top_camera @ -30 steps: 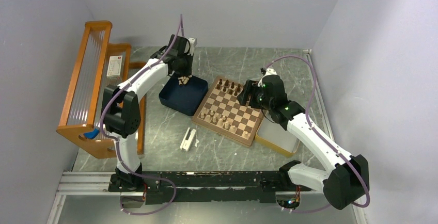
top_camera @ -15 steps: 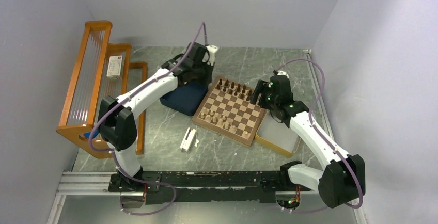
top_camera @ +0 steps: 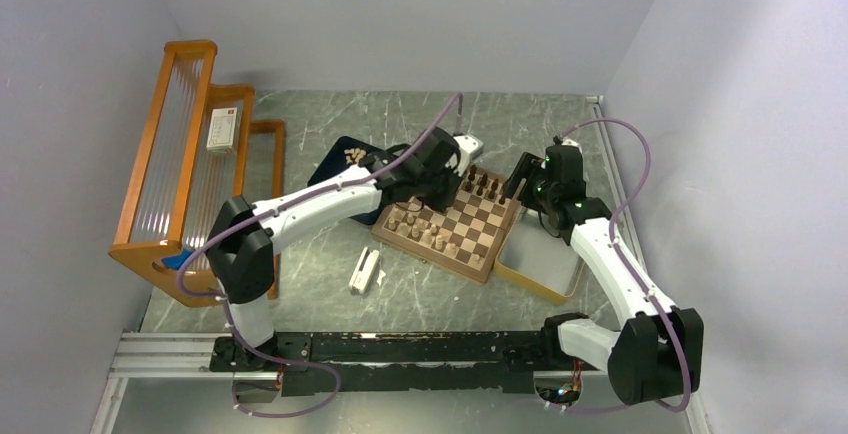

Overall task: Set up the chess pieces on the board
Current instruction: Place the chess piece on the chessboard.

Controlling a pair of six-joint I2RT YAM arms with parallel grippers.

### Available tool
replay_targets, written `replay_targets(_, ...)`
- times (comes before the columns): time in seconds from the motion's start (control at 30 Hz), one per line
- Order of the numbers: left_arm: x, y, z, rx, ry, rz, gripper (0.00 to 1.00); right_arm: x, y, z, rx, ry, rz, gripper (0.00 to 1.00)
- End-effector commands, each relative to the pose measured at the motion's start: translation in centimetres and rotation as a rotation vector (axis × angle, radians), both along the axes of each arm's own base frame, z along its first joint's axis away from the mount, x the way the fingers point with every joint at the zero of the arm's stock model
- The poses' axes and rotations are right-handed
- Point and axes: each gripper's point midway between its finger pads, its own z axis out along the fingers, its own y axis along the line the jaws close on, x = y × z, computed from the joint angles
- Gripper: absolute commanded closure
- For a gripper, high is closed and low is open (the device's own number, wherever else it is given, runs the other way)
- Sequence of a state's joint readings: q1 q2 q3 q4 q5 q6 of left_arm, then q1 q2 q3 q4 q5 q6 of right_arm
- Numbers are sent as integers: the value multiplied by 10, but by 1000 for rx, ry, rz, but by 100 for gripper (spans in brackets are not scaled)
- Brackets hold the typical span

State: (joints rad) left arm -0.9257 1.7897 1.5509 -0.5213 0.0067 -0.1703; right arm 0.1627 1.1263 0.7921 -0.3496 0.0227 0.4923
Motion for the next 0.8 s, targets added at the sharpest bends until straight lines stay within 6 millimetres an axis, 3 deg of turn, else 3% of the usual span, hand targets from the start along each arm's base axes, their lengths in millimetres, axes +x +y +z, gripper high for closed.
replay_targets(0.0, -9, -18, -10, 19, -22, 6, 83, -2, -3, 8, 2, -32, -1, 27)
replay_targets(0.23, -24, -29, -37, 69, -9, -9, 84, -5, -6, 15, 2, -59, -12, 27)
replay_targets(0.5, -21, -25, -69, 113, 10, 31, 83, -7, -10, 23, -4, -92, -29, 27)
replay_targets(0.77, -19, -16, -84, 160, 5, 60, 83, -9, -9, 22, 4, -100, -30, 27)
